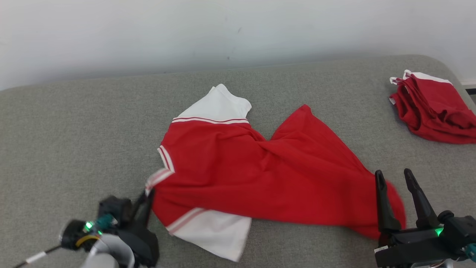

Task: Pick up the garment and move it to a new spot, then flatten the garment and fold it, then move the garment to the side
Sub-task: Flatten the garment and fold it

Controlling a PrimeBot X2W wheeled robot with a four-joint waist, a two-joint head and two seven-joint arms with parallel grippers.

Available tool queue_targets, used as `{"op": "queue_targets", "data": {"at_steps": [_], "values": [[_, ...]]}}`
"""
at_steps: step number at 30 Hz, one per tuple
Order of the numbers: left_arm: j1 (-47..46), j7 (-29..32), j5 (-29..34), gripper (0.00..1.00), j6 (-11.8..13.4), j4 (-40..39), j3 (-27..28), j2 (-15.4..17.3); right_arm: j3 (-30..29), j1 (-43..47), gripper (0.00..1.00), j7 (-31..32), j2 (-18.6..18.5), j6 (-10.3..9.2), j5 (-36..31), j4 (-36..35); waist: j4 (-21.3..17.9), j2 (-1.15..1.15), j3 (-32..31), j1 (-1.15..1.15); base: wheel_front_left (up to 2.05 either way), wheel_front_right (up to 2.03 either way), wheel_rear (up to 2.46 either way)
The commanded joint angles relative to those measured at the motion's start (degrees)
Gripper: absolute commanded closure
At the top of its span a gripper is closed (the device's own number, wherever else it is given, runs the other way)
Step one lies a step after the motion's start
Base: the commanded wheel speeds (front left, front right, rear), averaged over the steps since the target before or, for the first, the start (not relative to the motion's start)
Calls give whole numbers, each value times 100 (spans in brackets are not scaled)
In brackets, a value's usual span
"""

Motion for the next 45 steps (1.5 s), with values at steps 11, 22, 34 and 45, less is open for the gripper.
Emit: {"op": "queue_targets", "data": {"at_steps": [11,22,34,45], "values": [[-1077,-147,-50,100,81,25,476,733,-300,-311,0,-25,-15,-15,-151,93,-295,0,214,0,0,0,0],[-1330,-633,-59,0,49,671,445,770,-343,-320,0,-25,56,-15,-216,221,-369,0,200,0,0,0,0],[-429,-1103,-51,0,391,-193,868,505,-327,-91,0,-26,75,-15,-255,130,31,0,-279,0,0,0,0],[1322,-1099,489,0,612,-2478,1675,-250,-382,108,0,-26,73,-15,-254,108,339,0,-441,0,0,0,0]]}}
